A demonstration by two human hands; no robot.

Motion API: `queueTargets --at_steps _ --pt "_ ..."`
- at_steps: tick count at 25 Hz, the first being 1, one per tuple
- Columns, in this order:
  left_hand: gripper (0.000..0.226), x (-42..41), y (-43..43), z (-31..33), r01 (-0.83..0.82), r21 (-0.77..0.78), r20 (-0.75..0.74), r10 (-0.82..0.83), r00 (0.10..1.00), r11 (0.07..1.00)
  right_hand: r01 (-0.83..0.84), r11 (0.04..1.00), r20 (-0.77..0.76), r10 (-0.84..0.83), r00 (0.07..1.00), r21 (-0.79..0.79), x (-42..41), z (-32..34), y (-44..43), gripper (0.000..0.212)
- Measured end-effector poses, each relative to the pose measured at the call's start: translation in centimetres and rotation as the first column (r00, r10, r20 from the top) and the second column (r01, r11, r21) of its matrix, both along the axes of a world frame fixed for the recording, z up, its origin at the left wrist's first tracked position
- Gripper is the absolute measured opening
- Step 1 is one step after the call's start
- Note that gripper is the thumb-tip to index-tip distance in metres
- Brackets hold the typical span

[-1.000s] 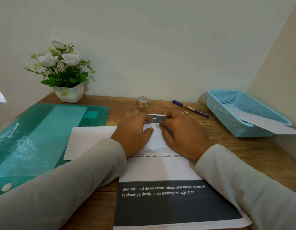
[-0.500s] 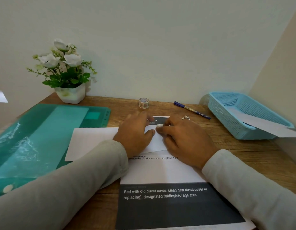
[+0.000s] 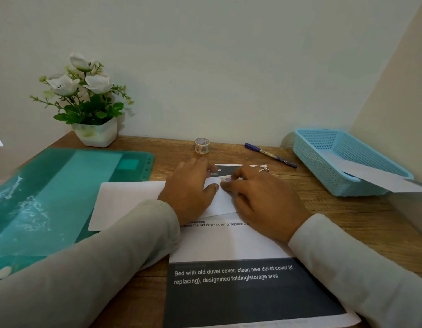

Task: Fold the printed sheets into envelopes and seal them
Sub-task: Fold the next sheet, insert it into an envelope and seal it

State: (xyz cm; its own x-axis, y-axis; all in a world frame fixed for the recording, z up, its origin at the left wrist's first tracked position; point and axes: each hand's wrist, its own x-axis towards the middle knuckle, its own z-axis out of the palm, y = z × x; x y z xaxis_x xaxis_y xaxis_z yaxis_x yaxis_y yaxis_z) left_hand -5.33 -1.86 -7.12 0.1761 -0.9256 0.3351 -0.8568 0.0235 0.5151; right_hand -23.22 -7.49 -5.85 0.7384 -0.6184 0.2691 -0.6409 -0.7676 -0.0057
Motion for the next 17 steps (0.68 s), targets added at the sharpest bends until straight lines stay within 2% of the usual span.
queueTargets --at_steps 10,14,17 --pt "0.033 0.4 -0.4 -0.7 -0.005 0.011 0.123 0.004 0.992 1.000 0.127 0.991 0.035 -0.125 0.992 -0.046 0.3 -0.8 -0.9 0.043" --pt "0.037 -0.3 0.1 -0.5 -0.007 -0.026 0.362 0.016 0.932 1.000 0.132 0.990 0.063 -0.128 0.990 -0.057 -0.3 -0.6 -1.0 0.036" --pt "0.040 -1.0 0.3 0.0 -0.010 0.029 0.479 -0.006 0.878 1.000 0.087 0.995 0.047 -0.085 0.995 -0.054 -0.9 -0.4 -0.8 0.033"
